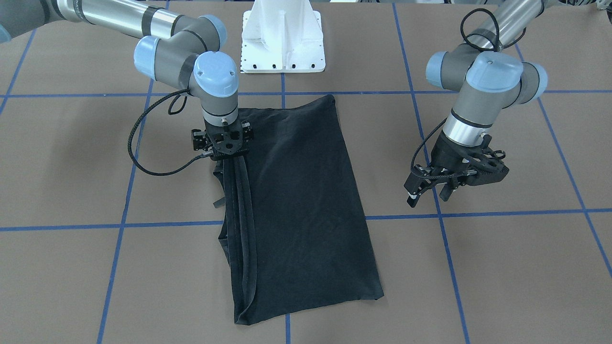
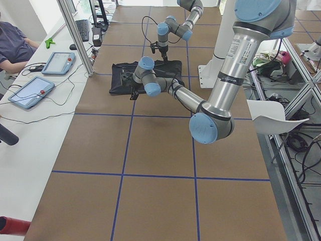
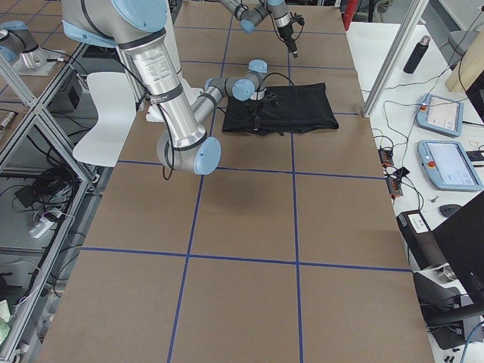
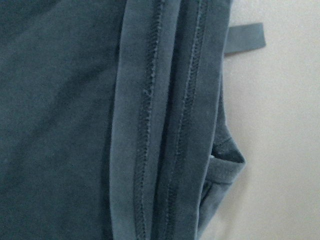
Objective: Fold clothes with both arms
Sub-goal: 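Slide the right gripper along the folded edge away from the robot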
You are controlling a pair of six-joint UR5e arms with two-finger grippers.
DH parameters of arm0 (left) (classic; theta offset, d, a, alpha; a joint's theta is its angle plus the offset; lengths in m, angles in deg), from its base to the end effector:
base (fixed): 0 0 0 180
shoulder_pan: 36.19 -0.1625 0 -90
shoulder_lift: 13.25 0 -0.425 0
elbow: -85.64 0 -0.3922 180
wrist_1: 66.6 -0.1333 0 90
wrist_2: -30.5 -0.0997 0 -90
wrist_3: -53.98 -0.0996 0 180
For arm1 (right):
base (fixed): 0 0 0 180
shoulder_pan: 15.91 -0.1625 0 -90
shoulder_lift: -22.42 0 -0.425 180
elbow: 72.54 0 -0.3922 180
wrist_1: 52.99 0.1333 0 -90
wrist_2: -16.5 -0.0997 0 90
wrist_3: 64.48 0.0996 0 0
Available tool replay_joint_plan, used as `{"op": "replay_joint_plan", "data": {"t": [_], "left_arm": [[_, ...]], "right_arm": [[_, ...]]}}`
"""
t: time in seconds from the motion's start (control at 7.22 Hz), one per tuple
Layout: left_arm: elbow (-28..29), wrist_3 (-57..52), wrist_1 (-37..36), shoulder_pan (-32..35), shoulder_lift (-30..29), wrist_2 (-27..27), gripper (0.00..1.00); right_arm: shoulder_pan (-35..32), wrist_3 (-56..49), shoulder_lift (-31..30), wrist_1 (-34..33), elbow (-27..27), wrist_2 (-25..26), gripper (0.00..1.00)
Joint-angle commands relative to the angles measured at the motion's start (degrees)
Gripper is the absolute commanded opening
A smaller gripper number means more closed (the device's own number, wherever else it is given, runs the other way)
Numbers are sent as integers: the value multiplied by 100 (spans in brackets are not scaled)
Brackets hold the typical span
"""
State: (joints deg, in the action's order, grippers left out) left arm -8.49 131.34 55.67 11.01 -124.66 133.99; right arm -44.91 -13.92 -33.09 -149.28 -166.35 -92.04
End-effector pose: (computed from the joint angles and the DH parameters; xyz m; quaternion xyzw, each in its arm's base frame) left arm 0.3569 -0.5474 0.3563 0.1503 0.4673 -0.2040 0.8470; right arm -0.5481 -0.4200 0.2969 0.0250 -0.3121 -0.1305 0.9407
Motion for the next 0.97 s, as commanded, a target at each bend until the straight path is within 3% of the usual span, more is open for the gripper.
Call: {"op": "replay_joint_plan", "data": {"t": [0.0,0.55,0.83], "left_arm": [[-1,7,-1,0,-4,4,100],[-1,33,8,-9,-21,-5,100],[-9,34,8,-9,-21,-5,100]], "right_arm": [[-18,-19,-5,-3,100,-10,97],[-430,-492,-135,-187,48,-115,97],[-563,-582,-556,-127,-293,-238,98]]}}
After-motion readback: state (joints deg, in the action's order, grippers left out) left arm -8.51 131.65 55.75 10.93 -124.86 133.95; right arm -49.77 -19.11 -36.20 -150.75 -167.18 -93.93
